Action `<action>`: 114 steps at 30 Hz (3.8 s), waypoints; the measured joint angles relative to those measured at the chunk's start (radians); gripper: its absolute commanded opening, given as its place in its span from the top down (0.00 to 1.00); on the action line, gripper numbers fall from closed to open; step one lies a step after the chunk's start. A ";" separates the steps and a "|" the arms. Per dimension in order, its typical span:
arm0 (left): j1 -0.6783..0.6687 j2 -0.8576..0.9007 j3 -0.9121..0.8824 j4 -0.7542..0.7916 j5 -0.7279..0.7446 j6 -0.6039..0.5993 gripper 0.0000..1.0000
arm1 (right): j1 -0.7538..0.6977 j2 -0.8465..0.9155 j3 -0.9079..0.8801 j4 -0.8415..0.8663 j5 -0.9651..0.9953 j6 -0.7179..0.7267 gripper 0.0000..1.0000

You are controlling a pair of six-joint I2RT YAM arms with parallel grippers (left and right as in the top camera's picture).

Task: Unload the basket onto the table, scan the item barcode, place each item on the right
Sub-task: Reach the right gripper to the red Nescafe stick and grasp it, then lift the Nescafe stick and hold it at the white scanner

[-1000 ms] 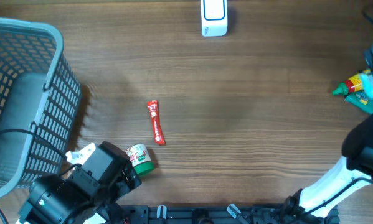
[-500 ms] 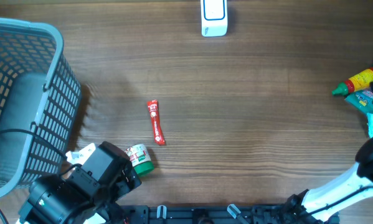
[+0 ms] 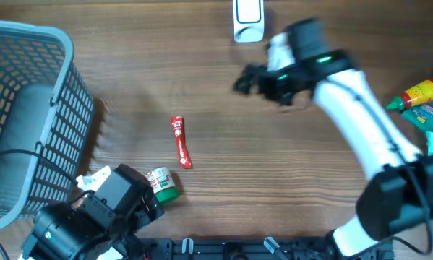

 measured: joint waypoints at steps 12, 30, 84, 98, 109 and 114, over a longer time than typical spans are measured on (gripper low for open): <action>0.000 0.000 0.000 0.000 0.000 0.000 0.00 | 0.538 0.266 -0.065 0.320 0.253 0.133 0.21; 0.000 0.000 0.000 0.000 0.000 0.000 0.00 | 0.530 0.356 0.004 0.167 0.530 0.304 0.96; 0.000 0.000 0.000 0.000 0.000 0.000 0.00 | -0.041 0.272 0.055 -0.771 -0.564 1.626 0.95; 0.000 0.000 0.000 0.000 0.000 0.000 0.00 | -0.066 0.284 0.053 -0.740 -0.566 0.647 0.96; 0.000 0.000 0.000 0.001 0.000 0.000 0.00 | -0.066 0.290 0.039 0.288 -0.633 0.275 0.95; 0.000 0.000 0.000 0.000 0.000 0.000 0.00 | -0.066 0.290 0.040 0.498 -0.452 0.344 0.95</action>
